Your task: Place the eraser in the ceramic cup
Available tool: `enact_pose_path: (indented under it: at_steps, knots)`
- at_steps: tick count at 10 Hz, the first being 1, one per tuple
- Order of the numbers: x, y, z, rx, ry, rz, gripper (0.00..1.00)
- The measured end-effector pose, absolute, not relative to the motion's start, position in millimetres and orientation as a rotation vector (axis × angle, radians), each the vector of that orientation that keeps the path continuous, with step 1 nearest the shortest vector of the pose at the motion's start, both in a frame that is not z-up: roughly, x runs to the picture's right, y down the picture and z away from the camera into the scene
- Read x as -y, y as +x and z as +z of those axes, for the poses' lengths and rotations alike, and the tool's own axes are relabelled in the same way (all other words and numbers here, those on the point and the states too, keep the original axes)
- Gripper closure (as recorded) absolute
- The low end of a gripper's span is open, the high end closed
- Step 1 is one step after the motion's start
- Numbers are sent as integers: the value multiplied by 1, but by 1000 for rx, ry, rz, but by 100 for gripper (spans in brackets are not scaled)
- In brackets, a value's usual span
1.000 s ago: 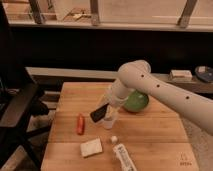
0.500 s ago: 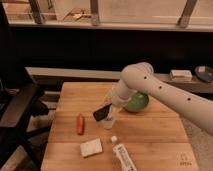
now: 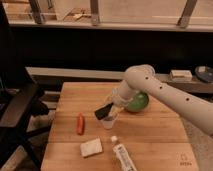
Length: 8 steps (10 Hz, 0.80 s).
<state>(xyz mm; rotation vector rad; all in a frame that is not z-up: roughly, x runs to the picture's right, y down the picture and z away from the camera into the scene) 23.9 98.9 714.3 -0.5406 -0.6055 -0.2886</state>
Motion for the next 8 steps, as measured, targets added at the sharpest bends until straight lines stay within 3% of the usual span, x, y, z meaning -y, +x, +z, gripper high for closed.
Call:
enact_pose_path:
  at_steps: [8]
  knots:
    - [-75, 54, 680, 521, -454, -270, 20]
